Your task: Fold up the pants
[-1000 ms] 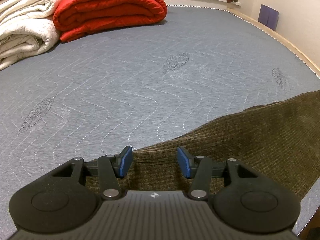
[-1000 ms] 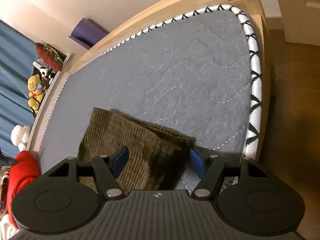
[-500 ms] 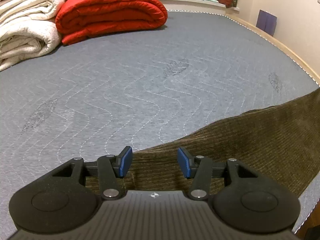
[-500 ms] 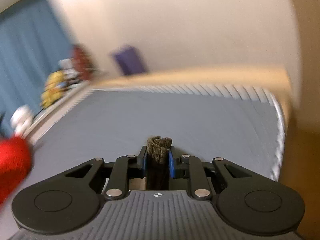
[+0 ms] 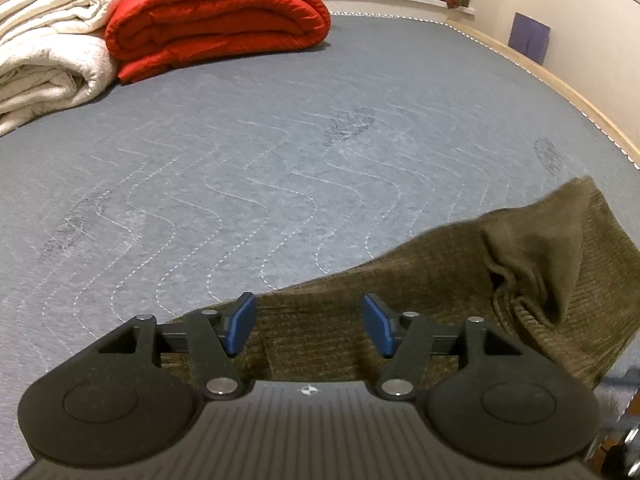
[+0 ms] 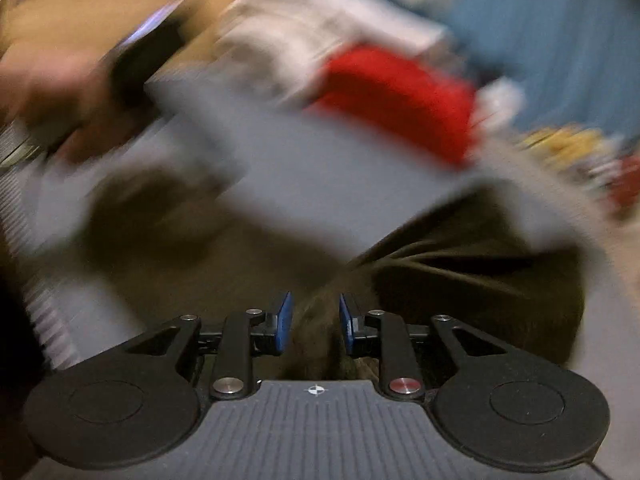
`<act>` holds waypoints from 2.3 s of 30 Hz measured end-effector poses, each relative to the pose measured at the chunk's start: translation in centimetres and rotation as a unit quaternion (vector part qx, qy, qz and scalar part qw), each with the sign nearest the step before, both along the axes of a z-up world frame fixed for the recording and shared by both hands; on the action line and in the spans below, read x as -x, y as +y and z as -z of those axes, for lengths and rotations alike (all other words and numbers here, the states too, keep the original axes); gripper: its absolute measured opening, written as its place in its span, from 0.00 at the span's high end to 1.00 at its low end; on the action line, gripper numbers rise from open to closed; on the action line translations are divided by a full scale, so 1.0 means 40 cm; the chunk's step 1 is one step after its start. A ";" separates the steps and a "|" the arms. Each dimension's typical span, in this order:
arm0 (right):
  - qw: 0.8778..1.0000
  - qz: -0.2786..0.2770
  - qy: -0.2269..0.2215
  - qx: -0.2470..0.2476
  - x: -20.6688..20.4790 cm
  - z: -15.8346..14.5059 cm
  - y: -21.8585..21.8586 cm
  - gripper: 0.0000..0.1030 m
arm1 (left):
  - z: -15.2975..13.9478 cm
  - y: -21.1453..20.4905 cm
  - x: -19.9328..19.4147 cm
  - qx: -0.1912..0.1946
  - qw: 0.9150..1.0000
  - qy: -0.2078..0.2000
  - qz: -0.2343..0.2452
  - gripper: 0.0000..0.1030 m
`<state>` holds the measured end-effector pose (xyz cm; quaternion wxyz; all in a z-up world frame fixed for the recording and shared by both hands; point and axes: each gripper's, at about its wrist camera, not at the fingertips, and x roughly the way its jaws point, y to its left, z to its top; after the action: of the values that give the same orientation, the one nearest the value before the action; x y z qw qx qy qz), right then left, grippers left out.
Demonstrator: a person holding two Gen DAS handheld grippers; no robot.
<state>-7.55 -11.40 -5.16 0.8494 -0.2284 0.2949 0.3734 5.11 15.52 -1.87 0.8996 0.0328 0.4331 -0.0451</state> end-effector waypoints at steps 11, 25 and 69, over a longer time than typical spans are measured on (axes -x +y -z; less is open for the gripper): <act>0.995 0.072 0.046 -0.052 -0.082 -0.046 -0.126 0.50 | 0.031 -0.118 -0.036 0.169 0.980 0.042 0.093 0.45; 0.999 0.015 0.029 0.025 -0.083 0.073 -0.034 0.50 | 0.199 -0.248 -0.223 0.326 0.932 0.154 0.041 0.22; 0.849 0.434 0.256 -0.160 -0.214 0.094 -0.509 0.24 | 0.189 -0.201 0.059 0.151 0.975 0.154 0.048 0.79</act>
<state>1.02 -31.75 -8.93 0.8440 0.1661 0.5072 0.0538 2.76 7.48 -9.42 0.8135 -0.0898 0.5525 -0.1577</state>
